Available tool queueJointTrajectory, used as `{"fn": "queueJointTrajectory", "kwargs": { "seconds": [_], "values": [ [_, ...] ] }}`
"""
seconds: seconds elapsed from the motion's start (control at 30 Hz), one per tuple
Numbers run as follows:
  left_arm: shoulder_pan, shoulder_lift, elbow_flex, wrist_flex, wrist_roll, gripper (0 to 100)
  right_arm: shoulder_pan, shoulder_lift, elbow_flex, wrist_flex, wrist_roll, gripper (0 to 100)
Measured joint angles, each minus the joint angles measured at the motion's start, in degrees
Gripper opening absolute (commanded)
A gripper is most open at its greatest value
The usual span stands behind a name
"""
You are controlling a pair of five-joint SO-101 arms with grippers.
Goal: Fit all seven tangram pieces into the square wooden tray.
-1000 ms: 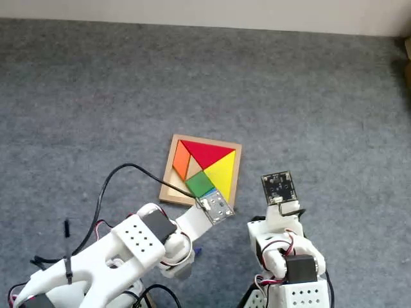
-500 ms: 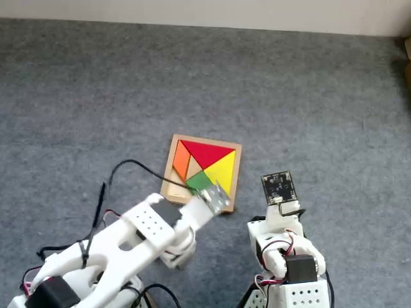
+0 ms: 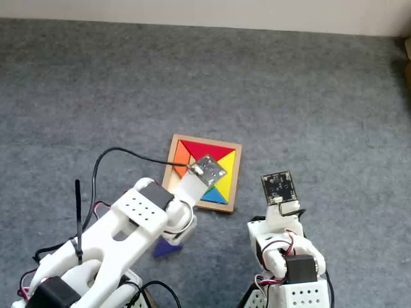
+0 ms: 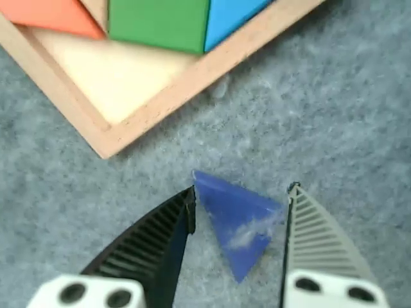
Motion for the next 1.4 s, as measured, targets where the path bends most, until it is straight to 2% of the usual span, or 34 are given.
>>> {"fn": "queueJointTrajectory", "kwargs": {
  "seconds": [0.47,0.57,0.73,0.87,1.13,1.4],
  "values": [
    [0.09,0.00,-3.69,9.67,0.00,22,0.00,0.00,0.00,0.00,0.00,0.5],
    [0.09,0.00,-2.73,8.88,0.00,22,0.00,0.00,0.00,0.00,0.00,0.5],
    [-3.16,0.53,2.02,2.29,0.00,22,0.00,0.00,0.00,0.00,0.00,0.5],
    [-4.31,0.53,2.55,1.05,0.00,22,0.00,0.00,0.00,0.00,0.00,0.5],
    [-3.96,0.44,3.87,0.70,0.18,22,0.00,0.00,0.00,0.00,0.00,0.5],
    [0.44,0.53,4.13,0.97,0.00,22,0.00,0.00,0.00,0.00,0.00,0.5]
  ]
}}
